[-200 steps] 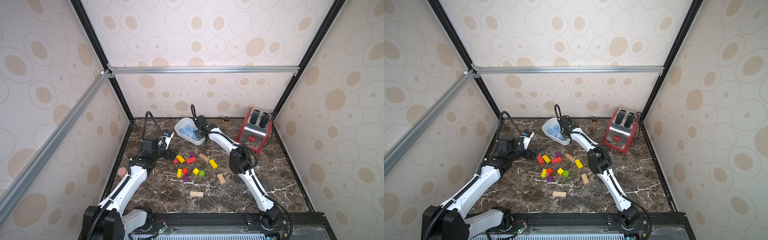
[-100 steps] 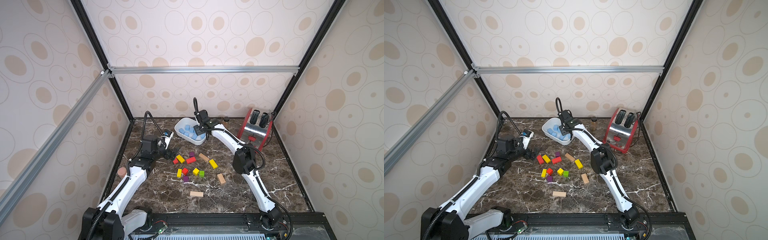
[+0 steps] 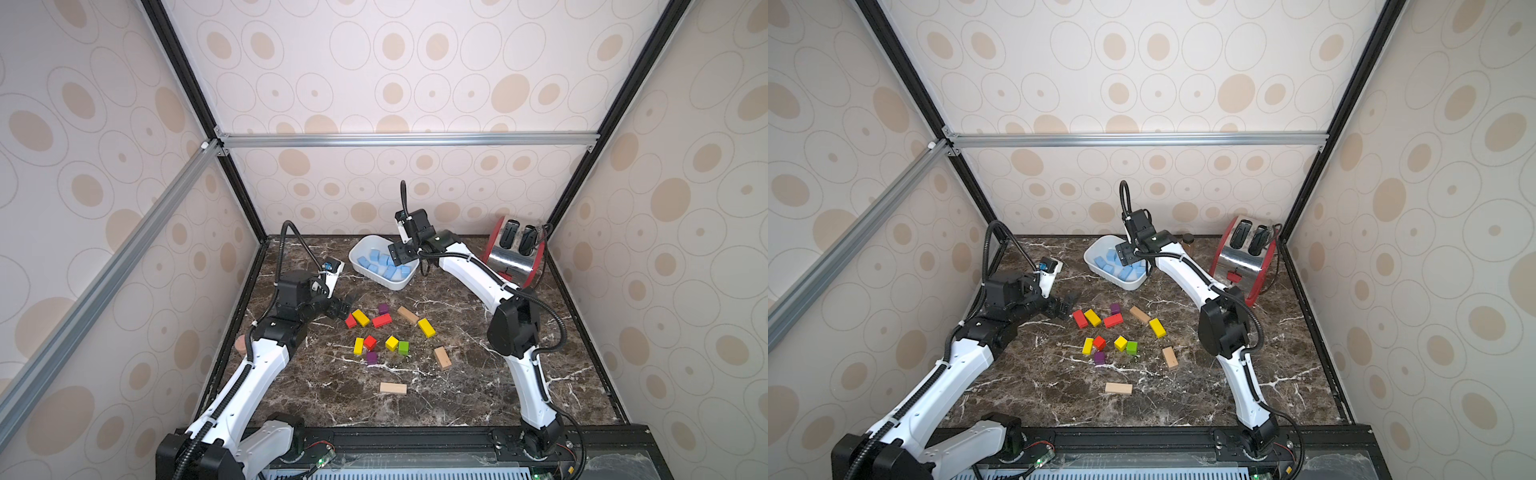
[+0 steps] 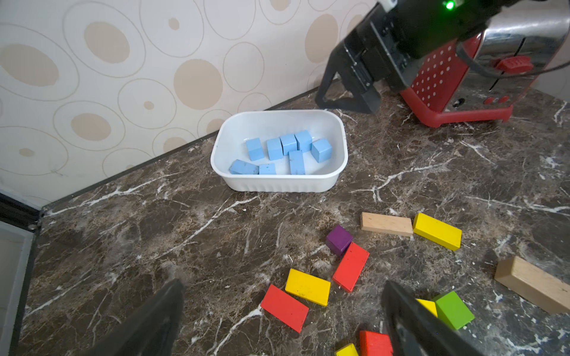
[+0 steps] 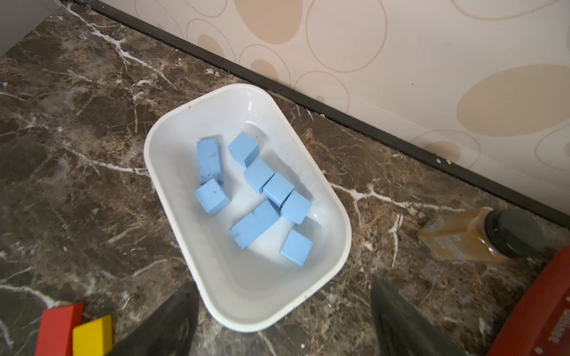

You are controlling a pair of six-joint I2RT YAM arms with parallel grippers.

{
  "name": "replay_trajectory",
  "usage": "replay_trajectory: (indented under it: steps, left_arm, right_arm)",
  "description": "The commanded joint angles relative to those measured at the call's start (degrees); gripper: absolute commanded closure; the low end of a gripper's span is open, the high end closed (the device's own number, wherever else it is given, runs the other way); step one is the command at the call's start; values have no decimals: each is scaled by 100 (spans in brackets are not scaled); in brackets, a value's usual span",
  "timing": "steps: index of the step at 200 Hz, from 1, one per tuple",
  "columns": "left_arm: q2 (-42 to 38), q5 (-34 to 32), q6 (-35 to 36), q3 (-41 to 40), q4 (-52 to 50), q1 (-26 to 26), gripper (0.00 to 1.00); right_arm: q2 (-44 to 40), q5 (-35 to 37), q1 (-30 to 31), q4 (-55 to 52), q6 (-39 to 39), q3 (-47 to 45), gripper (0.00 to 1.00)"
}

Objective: Pick out the blue building blocks
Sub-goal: Reset both arms

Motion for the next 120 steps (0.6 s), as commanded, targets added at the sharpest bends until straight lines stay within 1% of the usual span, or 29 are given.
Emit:
replay_trajectory:
  steps: [1,5,32,55,88,120]
  left_arm:
    - [-184,-103,-156,310,-30,53,1]
    - [-206,-138,-172,318,-32,54,1]
    - [-396,-423,-273,362,-164,53,1]
    - [-573,-797,-353,343,-235,54,1]
    - [-807,-1708,-406,271,-365,53,1]
    - [-962,-2667,-333,-15,-363,50,1]
  right_arm:
    - [-804,-304,-38,517,-45,-681,2]
    - [-931,-345,-42,577,-57,-838,0]
    - [-1878,-442,-42,1035,-162,-1924,0]
    - [-2701,-332,-40,1431,-258,-2882,0]
    - [-3815,43,-63,1862,-379,-4147,0]
    - [-4745,365,-188,2030,-386,-5238,0]
